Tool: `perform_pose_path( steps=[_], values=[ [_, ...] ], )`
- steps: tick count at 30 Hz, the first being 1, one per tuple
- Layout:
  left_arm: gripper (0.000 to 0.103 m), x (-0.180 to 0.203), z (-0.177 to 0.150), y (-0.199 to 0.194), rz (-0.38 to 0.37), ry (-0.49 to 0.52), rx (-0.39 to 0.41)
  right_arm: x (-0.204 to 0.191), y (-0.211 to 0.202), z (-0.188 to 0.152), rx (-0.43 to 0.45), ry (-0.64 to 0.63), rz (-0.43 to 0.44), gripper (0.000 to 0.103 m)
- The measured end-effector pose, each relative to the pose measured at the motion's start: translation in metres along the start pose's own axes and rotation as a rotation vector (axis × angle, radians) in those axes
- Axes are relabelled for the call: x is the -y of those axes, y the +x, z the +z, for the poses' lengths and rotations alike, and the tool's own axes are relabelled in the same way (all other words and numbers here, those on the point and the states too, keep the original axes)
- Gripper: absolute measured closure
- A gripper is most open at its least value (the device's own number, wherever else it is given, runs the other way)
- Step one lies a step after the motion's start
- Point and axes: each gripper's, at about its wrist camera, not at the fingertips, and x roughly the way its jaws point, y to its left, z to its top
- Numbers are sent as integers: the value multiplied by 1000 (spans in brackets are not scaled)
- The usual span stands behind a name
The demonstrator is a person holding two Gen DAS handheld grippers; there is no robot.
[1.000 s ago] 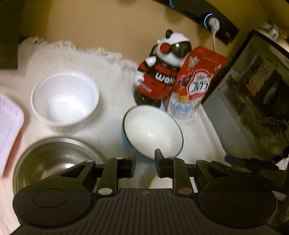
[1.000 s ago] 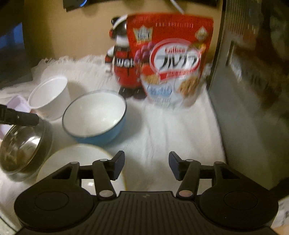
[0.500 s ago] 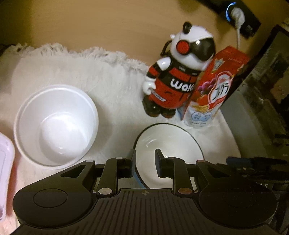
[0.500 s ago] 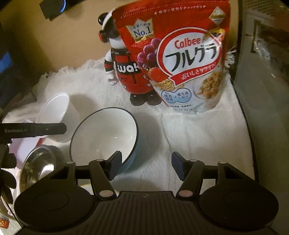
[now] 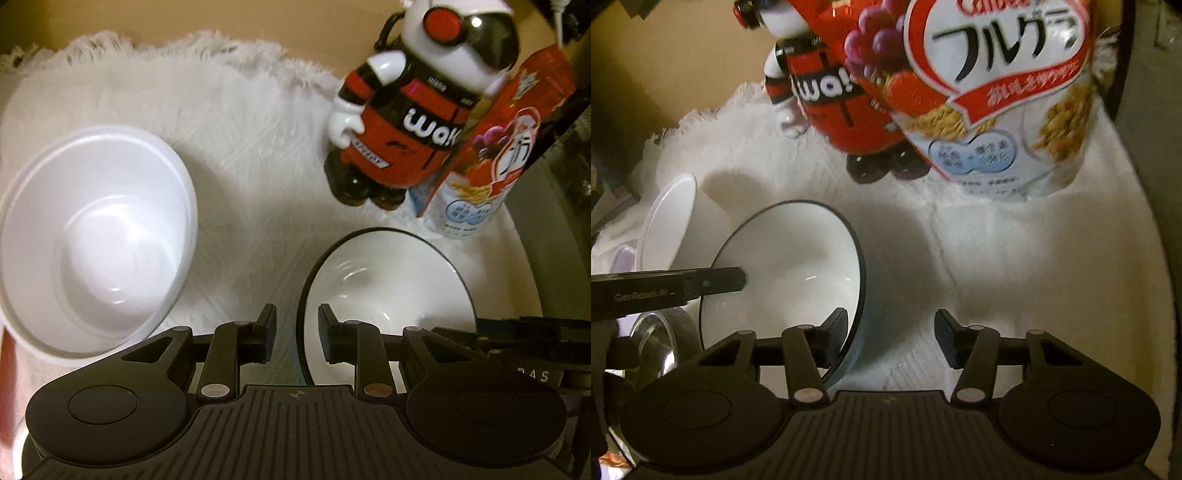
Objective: Organize plates and bowls
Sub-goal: 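Grasp the blue bowl rim with the left gripper, then lift the blue bowl with the left gripper and lower it into the cream bowl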
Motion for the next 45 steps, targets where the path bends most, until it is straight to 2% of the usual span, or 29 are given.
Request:
perform_pose_path(
  steps=[3, 5, 8, 9, 18, 22, 29, 35, 39, 45],
  values=[
    [76, 4, 3, 11, -6, 2, -28, -4, 12, 4, -26, -9, 6, 65],
    [76, 7, 4, 21, -7, 10, -54, -8, 21, 9, -41, -17, 10, 67],
    [70, 15, 4, 32, 0, 35, -81, -13, 36, 13, -93, -9, 49, 73],
    [67, 16, 4, 34, 0, 43, -86, -14, 39, 13, -94, -6, 57, 74],
    [68, 21, 3, 37, 37, 94, -117, -17, 34, 9, -87, -6, 60, 74],
    [68, 19, 4, 36, 24, 66, -147, -22, 24, 7, -68, -9, 35, 74],
    [67, 29, 12, 15, 14, 81, -120, -22, -1, 14, -17, 18, 42, 74],
    [59, 47, 21, -17, 24, 124, -88, -22, -26, 18, 35, 68, 74, 73],
    [59, 54, 24, -39, 15, 144, -74, -24, -47, 16, 67, 61, 91, 72],
    [59, 61, 8, -67, -28, 159, -69, -24, -82, 0, 90, 41, 137, 72]
  ],
)
